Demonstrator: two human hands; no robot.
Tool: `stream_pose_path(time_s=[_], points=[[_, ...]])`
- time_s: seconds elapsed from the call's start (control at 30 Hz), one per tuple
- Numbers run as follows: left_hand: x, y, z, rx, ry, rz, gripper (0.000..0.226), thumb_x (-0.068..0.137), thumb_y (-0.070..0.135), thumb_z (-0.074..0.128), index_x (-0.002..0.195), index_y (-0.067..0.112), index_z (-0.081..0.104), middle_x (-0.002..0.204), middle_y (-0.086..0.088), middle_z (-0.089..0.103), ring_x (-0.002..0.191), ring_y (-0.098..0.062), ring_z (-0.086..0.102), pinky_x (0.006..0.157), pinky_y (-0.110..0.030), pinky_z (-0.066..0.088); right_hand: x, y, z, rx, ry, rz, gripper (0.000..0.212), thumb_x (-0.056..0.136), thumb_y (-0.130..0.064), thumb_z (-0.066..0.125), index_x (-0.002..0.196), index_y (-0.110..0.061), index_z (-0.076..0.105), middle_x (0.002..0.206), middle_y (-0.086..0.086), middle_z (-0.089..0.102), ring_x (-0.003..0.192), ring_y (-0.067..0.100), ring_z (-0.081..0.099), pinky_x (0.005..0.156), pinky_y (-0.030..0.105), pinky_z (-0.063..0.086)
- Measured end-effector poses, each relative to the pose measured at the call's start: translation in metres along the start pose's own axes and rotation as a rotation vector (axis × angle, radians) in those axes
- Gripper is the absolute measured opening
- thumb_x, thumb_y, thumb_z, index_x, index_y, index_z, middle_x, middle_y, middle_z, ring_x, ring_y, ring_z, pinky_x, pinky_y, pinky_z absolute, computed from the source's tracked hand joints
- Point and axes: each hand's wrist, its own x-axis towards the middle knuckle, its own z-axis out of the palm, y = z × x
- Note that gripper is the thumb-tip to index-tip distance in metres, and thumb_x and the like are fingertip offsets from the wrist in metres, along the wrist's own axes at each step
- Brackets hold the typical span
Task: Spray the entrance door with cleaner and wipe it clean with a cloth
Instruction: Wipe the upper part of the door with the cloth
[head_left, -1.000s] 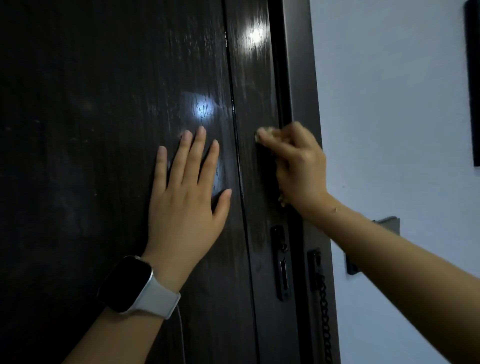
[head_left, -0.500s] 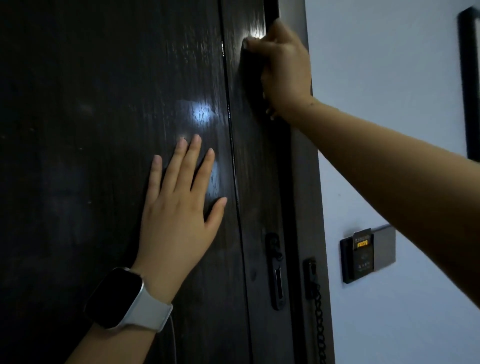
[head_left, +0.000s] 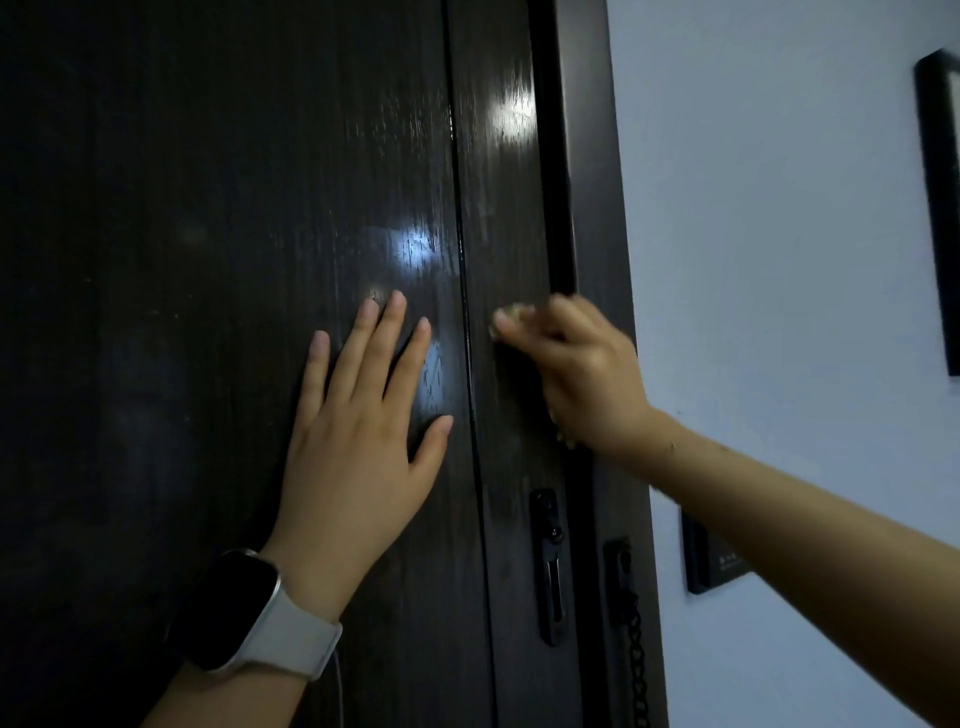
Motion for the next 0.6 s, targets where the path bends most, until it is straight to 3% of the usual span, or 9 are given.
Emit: stream_pose_path(time_s=[0.17,0.3,0.37,0.5,0.6], points=[[0.000,-0.003,-0.001,-0.032,-0.011,0.018,0.072,0.092,0.049,0.039,0.154,0.017,0.020,0.163,-0.004,0.004,0.150,-0.020,0.002,0.121,-0.046,0.002,0.098,0.013,0.019,-0.008,0.096,0.141,0.042,0.092,-0.020,0.038,0.118,-0.010,0.069,0.093,0.013,0.059,0.087,0.029,0.058,0.068,0.038,0.053],[0.000,-0.006,-0.003,-0.121,-0.022,0.026,0.069,0.092,0.046,0.041,0.153,0.020,0.022,0.164,0.000,0.004,0.150,-0.016,-0.002,0.121,-0.042,-0.004,0.059,-0.011,0.025,0.017,0.142,0.158,0.033,0.091,-0.002,0.049,0.118,-0.003,0.068,0.088,0.016,0.056,0.081,0.032,0.053,0.065,0.043,0.047],[0.000,-0.008,-0.004,-0.171,-0.019,0.027,0.066,0.092,0.044,0.040,0.152,0.021,0.025,0.163,0.001,0.007,0.150,-0.014,-0.002,0.121,-0.038,-0.007,0.010,-0.032,0.019,0.063,0.076,0.118,0.038,0.086,0.008,0.051,0.120,0.000,0.066,0.089,0.015,0.053,0.079,0.029,0.047,0.063,0.039,0.043],[-0.001,-0.009,-0.005,-0.225,-0.018,0.039,0.062,0.093,0.040,0.039,0.150,0.020,0.029,0.163,0.000,0.010,0.150,-0.014,-0.001,0.120,-0.036,-0.010,-0.066,-0.069,-0.001,0.116,-0.153,0.098,0.045,0.082,0.003,0.044,0.122,0.000,0.065,0.097,0.001,0.037,0.081,0.018,0.036,0.067,0.024,0.025],[-0.002,-0.010,-0.007,-0.310,-0.026,0.038,0.058,0.093,0.040,0.037,0.147,0.020,0.037,0.162,0.001,0.014,0.150,-0.014,0.002,0.121,-0.037,-0.008,-0.091,-0.087,-0.014,0.143,-0.287,0.109,0.048,0.083,-0.002,0.042,0.126,-0.005,0.063,0.098,-0.001,0.040,0.082,0.017,0.041,0.069,0.024,0.028]])
